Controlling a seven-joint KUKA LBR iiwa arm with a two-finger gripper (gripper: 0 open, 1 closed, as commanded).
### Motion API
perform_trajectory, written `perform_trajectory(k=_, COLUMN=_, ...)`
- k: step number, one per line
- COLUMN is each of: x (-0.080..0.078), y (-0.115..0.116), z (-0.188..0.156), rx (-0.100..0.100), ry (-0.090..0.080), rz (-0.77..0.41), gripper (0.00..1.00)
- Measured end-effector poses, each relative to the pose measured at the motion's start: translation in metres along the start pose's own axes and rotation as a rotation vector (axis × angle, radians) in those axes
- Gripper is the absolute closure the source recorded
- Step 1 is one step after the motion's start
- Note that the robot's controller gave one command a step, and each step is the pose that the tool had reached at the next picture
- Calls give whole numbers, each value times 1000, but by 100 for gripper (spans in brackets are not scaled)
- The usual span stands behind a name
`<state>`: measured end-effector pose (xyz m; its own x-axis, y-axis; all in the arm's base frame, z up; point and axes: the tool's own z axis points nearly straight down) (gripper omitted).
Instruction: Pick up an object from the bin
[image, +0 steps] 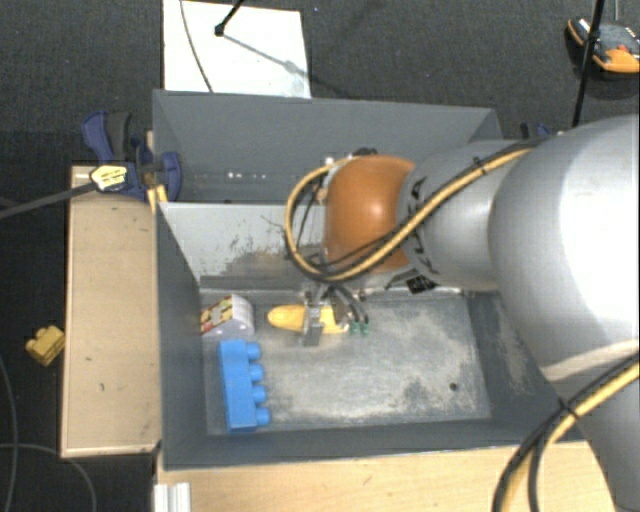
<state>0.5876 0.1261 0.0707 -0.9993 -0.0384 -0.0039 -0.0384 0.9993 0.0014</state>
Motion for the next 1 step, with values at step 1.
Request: perform_trajectory(k=1, x=24, y=-11, z=-173, rx=0, ry=-6, rz=-54, gripper=100)
